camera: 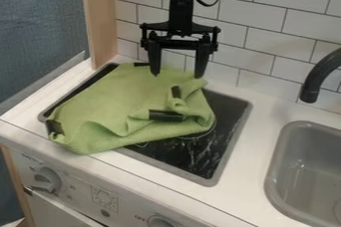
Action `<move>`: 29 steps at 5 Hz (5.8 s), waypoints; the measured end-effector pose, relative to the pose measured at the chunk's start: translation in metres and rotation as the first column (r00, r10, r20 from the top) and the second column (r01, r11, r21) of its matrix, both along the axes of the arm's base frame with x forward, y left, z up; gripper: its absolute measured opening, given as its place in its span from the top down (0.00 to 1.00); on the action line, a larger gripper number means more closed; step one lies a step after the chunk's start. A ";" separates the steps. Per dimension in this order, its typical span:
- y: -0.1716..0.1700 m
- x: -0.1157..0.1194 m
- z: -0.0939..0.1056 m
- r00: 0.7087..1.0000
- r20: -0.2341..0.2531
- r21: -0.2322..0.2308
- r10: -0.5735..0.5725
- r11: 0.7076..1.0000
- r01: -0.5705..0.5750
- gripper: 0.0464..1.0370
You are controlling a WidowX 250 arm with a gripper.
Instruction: Fold the cloth from bottom left to top right
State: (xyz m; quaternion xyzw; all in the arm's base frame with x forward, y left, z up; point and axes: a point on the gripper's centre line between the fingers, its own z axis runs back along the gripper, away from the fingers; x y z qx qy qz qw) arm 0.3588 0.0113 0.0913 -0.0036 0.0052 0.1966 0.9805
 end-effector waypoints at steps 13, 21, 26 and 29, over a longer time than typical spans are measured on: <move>0.122 -0.111 -0.069 0.946 -0.166 0.161 0.278 0.954 -0.252 0.09; 0.099 -0.105 -0.018 0.957 -0.078 -0.023 0.279 0.959 -0.281 0.98; 0.027 -0.028 -0.007 0.939 0.021 -0.214 0.342 0.919 -0.330 0.98; -0.017 -0.005 -0.046 0.966 0.016 -0.138 0.259 0.957 -0.254 0.98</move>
